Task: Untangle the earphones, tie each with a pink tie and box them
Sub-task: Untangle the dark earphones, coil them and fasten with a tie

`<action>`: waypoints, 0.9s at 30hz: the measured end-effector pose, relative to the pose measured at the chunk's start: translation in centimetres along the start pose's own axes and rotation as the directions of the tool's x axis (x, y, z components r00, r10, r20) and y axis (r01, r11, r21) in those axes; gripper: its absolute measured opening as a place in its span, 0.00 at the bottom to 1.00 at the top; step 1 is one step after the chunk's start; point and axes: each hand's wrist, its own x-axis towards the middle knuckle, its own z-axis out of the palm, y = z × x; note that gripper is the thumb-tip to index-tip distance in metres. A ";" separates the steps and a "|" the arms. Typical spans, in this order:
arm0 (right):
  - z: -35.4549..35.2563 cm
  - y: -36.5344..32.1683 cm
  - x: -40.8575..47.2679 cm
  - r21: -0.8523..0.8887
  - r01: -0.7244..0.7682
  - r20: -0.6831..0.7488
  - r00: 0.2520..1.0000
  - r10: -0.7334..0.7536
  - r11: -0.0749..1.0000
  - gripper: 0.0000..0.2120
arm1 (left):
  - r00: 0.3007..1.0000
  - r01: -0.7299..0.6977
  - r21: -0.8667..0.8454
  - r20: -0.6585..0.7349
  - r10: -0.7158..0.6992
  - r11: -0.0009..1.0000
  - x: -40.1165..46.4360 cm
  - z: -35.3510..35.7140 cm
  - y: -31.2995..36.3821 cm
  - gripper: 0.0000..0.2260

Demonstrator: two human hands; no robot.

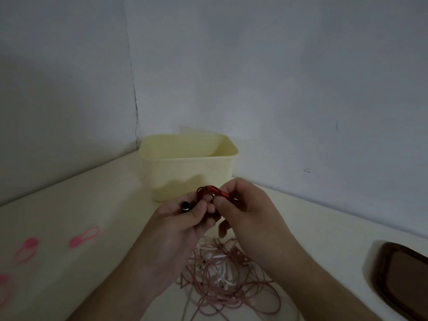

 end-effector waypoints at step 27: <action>-1.5 -2.1 -0.4 -0.422 0.253 0.121 0.967 -0.223 0.870 0.12 | 0.982 -0.179 0.547 0.044 0.186 0.818 -0.4 -0.5 0.4 0.13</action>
